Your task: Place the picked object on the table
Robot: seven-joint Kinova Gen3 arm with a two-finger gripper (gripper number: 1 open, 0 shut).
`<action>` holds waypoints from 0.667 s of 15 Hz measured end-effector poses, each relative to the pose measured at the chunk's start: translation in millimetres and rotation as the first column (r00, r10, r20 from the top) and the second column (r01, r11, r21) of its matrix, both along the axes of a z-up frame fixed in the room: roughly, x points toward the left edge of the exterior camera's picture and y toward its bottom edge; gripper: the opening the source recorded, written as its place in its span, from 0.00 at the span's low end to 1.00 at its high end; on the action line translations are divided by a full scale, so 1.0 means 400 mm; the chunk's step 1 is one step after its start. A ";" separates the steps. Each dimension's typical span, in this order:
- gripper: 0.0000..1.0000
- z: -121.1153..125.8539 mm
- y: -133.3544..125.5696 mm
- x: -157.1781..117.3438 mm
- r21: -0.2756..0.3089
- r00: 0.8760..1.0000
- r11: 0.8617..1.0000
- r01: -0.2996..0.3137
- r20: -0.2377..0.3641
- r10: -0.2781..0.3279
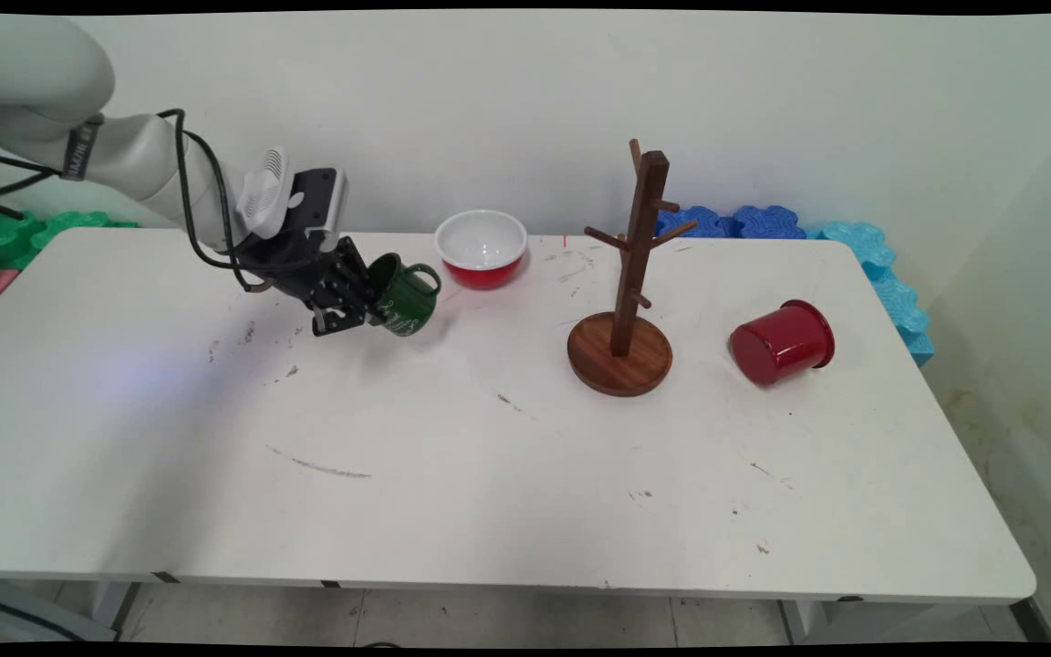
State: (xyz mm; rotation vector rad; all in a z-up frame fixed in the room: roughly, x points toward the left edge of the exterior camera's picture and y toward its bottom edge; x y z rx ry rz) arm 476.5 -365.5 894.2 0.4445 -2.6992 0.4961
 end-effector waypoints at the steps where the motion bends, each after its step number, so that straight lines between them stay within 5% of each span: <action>1: 0.00 -0.005 -0.006 0.001 -0.003 1.000 1.000 0.003 0.016 -0.003; 10: 0.00 -0.051 -0.030 0.014 -0.013 0.992 1.000 0.022 0.124 -0.020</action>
